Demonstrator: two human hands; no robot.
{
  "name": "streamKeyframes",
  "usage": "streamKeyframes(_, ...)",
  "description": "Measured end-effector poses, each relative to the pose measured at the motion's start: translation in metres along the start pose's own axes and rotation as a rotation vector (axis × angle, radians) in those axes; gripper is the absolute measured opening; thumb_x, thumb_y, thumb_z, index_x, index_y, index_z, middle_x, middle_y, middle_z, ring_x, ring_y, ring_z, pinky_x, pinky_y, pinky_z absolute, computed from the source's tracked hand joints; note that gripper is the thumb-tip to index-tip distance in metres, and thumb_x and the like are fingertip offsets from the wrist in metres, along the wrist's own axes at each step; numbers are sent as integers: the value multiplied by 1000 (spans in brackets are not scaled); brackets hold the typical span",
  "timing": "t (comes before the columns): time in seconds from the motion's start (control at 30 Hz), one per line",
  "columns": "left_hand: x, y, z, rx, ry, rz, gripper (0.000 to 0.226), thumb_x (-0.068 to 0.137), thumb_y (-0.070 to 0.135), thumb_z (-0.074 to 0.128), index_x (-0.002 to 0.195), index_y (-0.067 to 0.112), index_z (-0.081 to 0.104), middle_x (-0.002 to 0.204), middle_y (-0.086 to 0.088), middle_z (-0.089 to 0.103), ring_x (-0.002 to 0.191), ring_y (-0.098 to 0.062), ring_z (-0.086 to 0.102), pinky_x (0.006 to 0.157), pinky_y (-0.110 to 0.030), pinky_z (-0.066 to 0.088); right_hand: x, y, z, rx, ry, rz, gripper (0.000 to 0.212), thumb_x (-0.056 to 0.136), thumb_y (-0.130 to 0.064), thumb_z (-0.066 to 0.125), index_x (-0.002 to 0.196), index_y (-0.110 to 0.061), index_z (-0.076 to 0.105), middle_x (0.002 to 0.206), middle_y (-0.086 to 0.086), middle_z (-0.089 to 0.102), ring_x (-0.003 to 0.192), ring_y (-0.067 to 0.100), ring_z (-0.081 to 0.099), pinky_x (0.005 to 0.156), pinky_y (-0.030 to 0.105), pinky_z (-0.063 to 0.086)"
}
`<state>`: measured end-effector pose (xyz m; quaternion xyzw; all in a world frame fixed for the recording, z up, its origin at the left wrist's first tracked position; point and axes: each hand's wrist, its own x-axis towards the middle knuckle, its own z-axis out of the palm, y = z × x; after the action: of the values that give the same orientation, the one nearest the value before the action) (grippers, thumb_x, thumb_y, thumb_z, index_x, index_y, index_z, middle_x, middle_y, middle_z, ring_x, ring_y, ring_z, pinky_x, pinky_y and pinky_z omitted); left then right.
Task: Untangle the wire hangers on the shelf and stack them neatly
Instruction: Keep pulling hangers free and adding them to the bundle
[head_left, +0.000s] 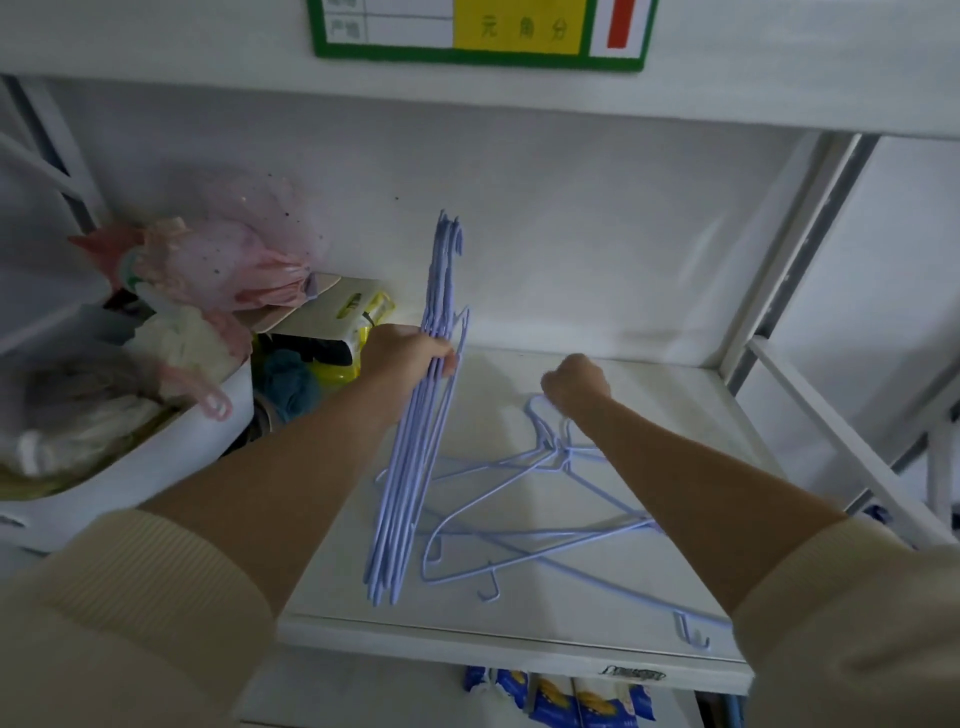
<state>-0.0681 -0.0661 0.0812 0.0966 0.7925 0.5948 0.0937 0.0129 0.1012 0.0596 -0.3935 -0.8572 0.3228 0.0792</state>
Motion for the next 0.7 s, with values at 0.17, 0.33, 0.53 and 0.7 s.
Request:
streamKeyframes(0.17,8,-12,-4,64,21,-2,34,84,12,64,50,10,60,32,7,55,26,0,46,29,-8,30,-5,39,23,-682,-28,-204,37,95,-26,44,129,-17,54,132,7,59,124,28,54,99,38,42)
streamKeyframes(0.33,14,-29,0,63,11,-20,41,84,12,63,43,13,60,45,0,61,40,-5,53,43,-14,41,7,49,53,-710,-75,-143,39,96,-21,39,130,-16,54,131,7,60,124,28,54,99,38,46)
streamKeyframes(0.53,20,-38,4,-2,-10,-29,36,82,7,63,46,13,64,62,-13,67,64,-27,59,67,-38,52,22,55,69,-704,-75,-67,37,94,-13,43,131,-13,51,131,7,59,122,25,58,93,35,47)
streamKeyframes(0.7,21,-36,4,-18,-3,-16,32,82,5,64,50,11,63,57,-11,66,62,-27,60,68,-37,53,26,53,64,-750,-18,-104,38,93,-11,43,129,-14,56,131,6,60,122,26,58,95,36,48)
